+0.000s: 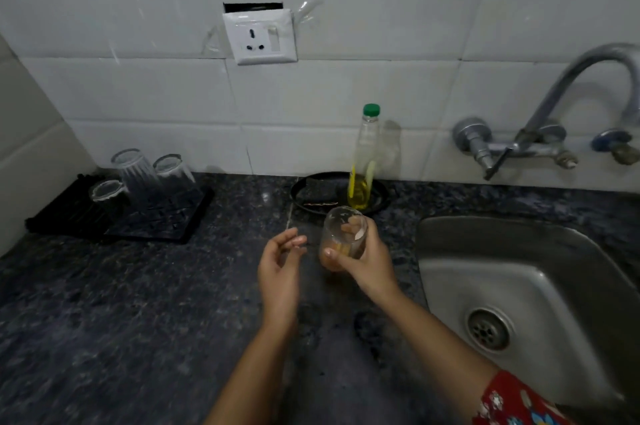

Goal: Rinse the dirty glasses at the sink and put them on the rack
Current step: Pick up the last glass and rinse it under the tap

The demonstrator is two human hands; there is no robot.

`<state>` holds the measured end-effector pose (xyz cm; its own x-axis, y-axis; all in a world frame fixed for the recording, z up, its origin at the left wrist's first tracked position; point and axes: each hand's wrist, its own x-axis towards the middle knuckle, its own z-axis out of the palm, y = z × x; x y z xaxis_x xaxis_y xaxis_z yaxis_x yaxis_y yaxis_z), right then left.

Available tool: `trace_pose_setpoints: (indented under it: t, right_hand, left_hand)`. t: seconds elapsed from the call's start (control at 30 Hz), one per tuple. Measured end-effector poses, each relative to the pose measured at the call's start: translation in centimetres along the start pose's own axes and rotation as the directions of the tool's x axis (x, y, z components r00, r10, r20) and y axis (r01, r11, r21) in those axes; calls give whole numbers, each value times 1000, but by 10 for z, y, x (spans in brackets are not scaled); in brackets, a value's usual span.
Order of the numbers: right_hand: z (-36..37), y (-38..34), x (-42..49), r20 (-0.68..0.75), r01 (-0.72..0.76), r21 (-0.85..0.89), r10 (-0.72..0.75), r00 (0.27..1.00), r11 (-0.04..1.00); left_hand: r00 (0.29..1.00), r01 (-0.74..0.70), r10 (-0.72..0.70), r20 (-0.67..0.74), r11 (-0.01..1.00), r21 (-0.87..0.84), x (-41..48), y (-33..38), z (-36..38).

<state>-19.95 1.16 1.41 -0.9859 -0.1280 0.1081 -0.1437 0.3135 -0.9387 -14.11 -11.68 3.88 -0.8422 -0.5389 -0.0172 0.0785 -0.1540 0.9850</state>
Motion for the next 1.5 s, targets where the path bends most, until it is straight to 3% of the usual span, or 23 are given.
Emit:
trace_pose_setpoints:
  t: [0.4, 0.6, 0.87, 1.17, 1.5]
  right_hand:
    - [-212, 70, -43, -47, 107, -148, -115, 992, 983]
    - [-280, 96, -40, -79, 38, -157, -51, 996, 987]
    - [-318, 112, -18, -131, -147, -87, 135, 982, 985]
    - [-325, 123, -2, -91, -250, -122, 240, 966, 960]
    - [-317, 116, 8, -54, -265, -69, 261, 964, 962]
  left_hand:
    - [983, 7, -27, 181, 994, 111, -72, -36, 177]
    - [966, -3, -65, 251, 966, 260, -74, -44, 256]
    - [947, -197, -51, 317, 686, 700, -29, -1, 352]
    - [963, -195, -40, 267, 583, 789, -3, 4, 367]
    - [967, -19, -127, 220, 826, 564, -2, 2, 365]
